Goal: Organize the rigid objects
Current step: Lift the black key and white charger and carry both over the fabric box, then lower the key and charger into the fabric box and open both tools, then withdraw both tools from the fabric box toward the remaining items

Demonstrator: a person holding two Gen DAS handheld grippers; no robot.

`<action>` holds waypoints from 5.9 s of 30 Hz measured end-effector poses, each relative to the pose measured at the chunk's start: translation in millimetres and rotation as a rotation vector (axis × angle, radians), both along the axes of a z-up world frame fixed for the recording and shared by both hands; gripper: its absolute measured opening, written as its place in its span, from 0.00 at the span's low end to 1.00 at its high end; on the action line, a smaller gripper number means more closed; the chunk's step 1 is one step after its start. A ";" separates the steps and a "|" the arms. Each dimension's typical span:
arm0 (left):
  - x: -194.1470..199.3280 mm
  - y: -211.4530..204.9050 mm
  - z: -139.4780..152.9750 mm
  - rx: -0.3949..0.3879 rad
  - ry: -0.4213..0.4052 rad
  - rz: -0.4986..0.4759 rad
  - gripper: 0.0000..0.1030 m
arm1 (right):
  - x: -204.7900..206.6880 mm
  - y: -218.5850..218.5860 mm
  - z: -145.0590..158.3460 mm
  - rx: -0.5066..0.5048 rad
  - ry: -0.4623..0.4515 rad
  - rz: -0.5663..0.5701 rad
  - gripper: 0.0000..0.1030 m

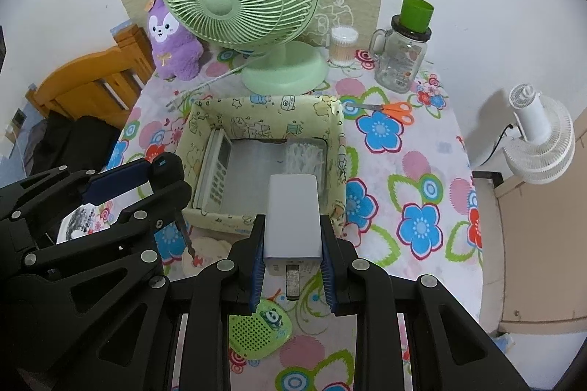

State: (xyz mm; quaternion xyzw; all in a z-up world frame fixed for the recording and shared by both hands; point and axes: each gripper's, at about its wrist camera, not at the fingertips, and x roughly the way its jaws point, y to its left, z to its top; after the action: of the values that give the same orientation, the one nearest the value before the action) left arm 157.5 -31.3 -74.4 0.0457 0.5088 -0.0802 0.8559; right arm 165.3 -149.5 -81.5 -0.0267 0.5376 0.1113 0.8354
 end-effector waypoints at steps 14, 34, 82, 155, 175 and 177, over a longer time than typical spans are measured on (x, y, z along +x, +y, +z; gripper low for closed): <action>33.5 4.9 -28.2 0.012 0.060 0.044 0.34 | 46.4 -5.5 -25.2 0.043 0.045 0.024 0.28; 60.9 -0.8 -69.5 0.029 0.147 0.035 0.34 | 74.3 1.5 -65.2 0.045 0.124 0.063 0.28; 62.5 4.2 -98.5 0.007 0.220 0.009 0.71 | 76.7 -15.5 -76.9 0.031 0.105 -0.053 0.73; -82.4 37.7 2.5 -0.054 0.008 -0.037 0.96 | -68.5 6.2 12.0 -0.018 -0.057 -0.110 0.86; -110.2 38.4 -57.8 -0.064 0.098 0.048 0.96 | -94.3 3.7 -27.5 0.035 -0.091 -0.022 0.86; -112.0 38.0 -64.0 -0.070 0.106 0.051 0.96 | -94.7 5.8 -36.4 0.028 -0.079 0.003 0.86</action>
State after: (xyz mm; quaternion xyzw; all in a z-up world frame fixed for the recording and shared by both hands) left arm 45.4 6.7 -138.4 -0.0017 0.5514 -0.0784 0.8305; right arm 70.5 -143.7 -117.9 -0.0202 0.5025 0.1188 0.8562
